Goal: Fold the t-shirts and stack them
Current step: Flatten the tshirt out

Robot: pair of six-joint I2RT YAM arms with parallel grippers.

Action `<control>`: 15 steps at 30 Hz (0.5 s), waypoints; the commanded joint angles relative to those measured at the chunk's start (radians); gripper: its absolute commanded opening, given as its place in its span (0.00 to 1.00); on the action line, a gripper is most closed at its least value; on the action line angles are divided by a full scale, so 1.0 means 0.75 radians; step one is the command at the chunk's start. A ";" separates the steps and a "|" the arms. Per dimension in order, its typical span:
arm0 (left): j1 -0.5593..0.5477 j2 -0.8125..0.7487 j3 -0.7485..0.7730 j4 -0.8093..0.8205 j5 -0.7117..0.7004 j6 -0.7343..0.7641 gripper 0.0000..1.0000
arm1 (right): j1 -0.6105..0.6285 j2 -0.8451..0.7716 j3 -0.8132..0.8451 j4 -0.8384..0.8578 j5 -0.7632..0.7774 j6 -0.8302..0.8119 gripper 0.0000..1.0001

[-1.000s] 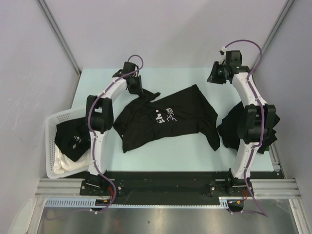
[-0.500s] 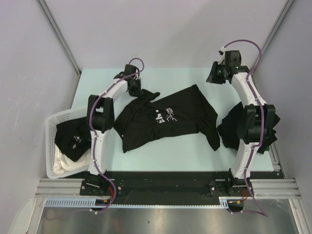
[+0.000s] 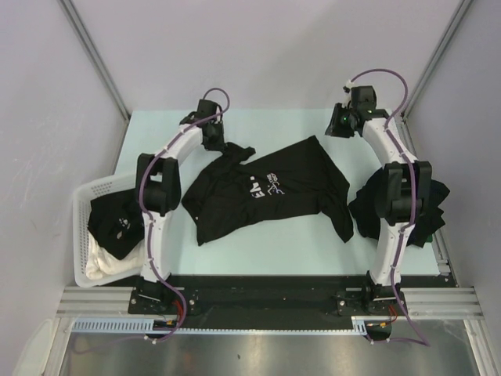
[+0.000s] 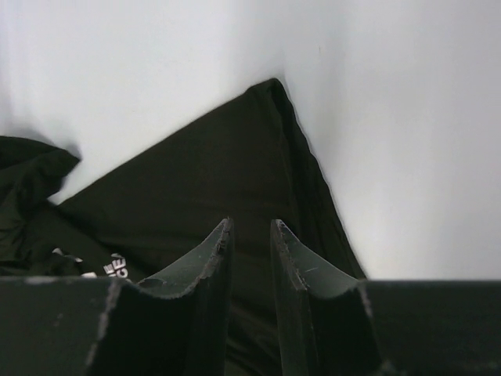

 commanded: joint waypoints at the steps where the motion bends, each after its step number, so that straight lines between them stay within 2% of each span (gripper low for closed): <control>1: 0.014 -0.235 0.012 0.019 -0.053 0.046 0.00 | 0.030 0.114 0.059 0.073 0.021 0.030 0.30; 9: 0.082 -0.376 0.069 -0.083 -0.169 0.099 0.00 | 0.091 0.261 0.149 0.112 0.009 0.049 0.30; 15: 0.119 -0.421 0.059 -0.127 -0.204 0.130 0.00 | 0.110 0.267 0.174 0.136 0.003 0.045 0.31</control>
